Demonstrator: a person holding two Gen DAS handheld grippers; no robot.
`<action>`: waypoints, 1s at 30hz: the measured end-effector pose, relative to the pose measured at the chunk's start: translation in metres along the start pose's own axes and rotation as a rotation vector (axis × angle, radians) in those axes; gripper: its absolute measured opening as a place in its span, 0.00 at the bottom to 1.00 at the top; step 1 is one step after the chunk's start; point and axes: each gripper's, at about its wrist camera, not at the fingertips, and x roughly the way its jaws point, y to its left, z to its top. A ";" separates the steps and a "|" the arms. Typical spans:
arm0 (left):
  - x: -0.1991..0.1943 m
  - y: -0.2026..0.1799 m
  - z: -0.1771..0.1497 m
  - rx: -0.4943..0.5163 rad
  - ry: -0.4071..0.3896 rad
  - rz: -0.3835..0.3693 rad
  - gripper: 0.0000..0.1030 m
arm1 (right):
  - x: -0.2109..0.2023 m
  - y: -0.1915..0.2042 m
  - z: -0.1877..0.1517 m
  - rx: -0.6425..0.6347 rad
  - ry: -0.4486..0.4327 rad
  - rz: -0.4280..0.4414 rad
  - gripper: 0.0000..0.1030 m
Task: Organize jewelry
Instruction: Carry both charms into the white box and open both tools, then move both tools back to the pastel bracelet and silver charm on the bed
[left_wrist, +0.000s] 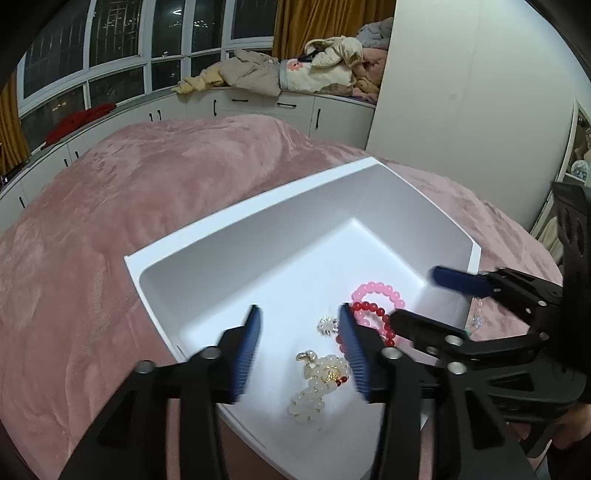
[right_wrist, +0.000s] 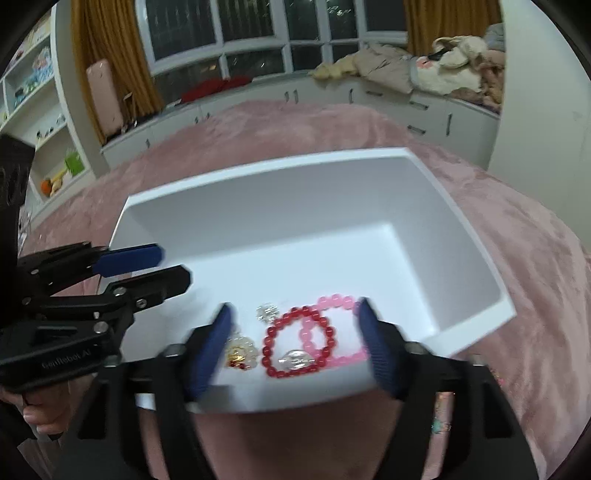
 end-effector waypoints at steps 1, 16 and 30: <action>-0.002 0.001 0.001 -0.006 -0.010 0.022 0.70 | -0.008 -0.006 -0.001 0.018 -0.028 -0.033 0.96; -0.038 -0.044 0.010 0.027 -0.091 -0.076 0.96 | -0.074 -0.081 -0.017 0.053 -0.079 -0.258 0.96; -0.026 -0.172 -0.050 0.237 0.033 -0.323 0.95 | -0.103 -0.136 -0.064 0.163 -0.068 -0.267 0.96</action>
